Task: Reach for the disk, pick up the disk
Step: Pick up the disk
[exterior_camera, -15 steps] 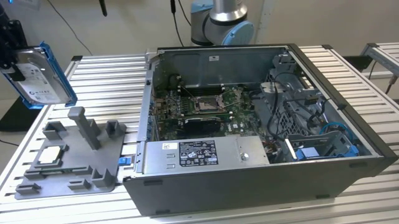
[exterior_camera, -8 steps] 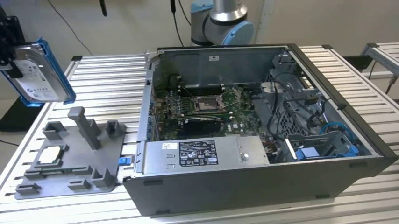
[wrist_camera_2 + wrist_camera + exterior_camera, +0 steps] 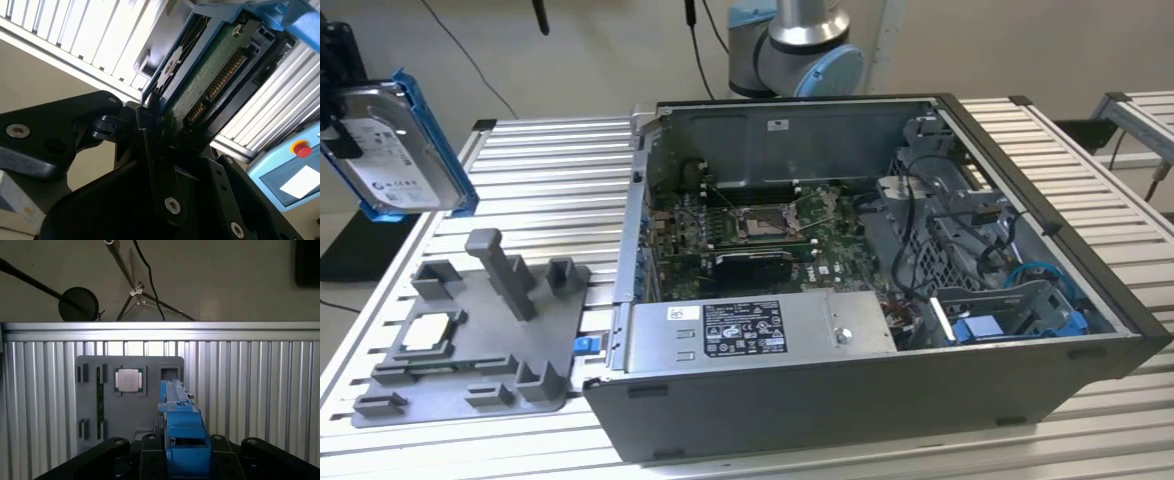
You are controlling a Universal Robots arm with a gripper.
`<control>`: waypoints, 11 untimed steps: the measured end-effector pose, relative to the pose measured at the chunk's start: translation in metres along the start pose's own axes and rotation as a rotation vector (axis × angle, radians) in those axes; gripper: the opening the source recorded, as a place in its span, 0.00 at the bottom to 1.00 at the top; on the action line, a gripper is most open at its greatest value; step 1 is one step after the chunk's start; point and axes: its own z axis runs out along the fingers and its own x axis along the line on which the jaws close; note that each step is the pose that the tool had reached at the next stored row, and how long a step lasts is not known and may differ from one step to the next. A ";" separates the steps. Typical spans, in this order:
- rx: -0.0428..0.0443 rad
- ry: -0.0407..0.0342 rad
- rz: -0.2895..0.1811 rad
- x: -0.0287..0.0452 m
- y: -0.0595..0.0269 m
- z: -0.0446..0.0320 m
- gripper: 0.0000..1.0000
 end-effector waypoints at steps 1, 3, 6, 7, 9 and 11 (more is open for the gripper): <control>-0.0001 0.0000 0.000 0.0000 0.0000 -0.0013 0.00; -0.0001 0.0000 0.000 0.0000 0.0000 -0.0037 0.00; -0.0001 0.0001 0.000 0.0000 0.0001 -0.0075 0.00; -0.0001 0.0000 0.000 0.0000 0.0001 -0.0087 0.00; -0.0001 0.0001 0.000 0.0000 0.0001 -0.0111 0.00; 0.0000 0.0000 0.000 0.0000 0.0001 -0.0134 0.00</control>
